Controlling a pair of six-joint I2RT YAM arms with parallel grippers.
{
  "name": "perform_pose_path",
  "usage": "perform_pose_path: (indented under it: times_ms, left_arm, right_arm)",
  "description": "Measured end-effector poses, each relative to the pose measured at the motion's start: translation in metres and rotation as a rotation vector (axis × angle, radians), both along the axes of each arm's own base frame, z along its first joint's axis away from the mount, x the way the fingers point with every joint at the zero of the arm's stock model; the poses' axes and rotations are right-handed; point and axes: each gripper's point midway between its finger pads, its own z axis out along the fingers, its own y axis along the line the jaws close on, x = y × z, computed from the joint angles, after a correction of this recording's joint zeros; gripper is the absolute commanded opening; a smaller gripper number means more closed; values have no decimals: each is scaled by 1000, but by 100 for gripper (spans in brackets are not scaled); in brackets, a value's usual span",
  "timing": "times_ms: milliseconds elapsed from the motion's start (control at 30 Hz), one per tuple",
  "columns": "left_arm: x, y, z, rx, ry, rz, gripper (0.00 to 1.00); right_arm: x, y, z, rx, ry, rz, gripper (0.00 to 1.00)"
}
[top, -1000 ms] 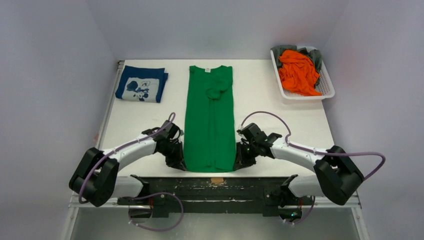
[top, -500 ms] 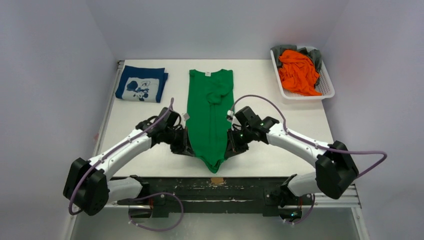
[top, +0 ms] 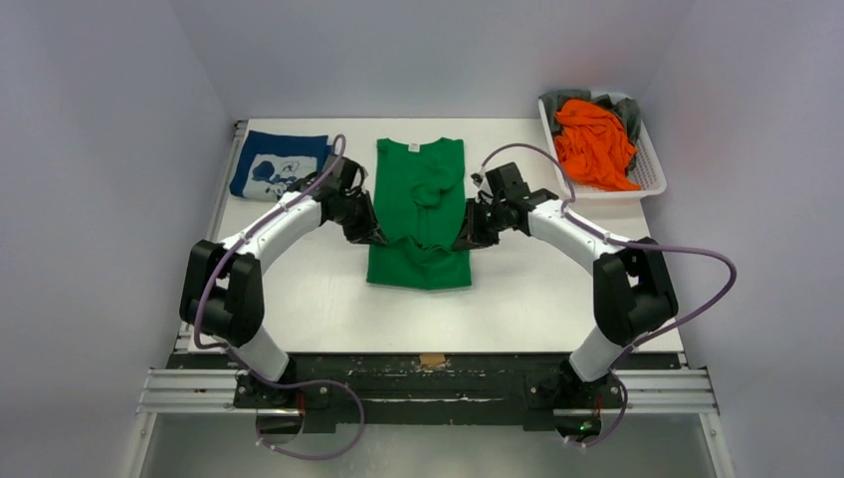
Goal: Fold and stack the t-shirts
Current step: Fold the folded rectangular tshirt in 1/3 of the way
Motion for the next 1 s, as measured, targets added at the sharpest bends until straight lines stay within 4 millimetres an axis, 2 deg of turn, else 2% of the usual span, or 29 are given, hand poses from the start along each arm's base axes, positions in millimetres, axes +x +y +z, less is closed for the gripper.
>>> perform_pose_path:
  times_ms: [100,400,567,767,900,967,1000]
  left_arm:
    - [24,10,1,26,-16,49,0]
    - [73,23,-3,76,-21,95,0]
    - [98,22,-9,88,-21,84,0]
    - [117,17,-20,100,-14,55,0]
    - [130,16,-26,104,-13,50,15]
    - [138,17,-28,105,-12,48,25]
    - [141,17,-30,105,-12,45,32]
  right_arm:
    - [27,-6,2,8,-43,-46,0]
    - [96,-20,-12,24,-71,-139,0]
    - [117,-23,-13,31,-85,-161,0]
    - [144,-20,-15,46,-117,-173,0]
    - [155,-23,-27,41,-110,-190,0]
    - [163,-25,-33,38,-103,-199,26]
    - [168,-26,-35,37,-102,-203,35]
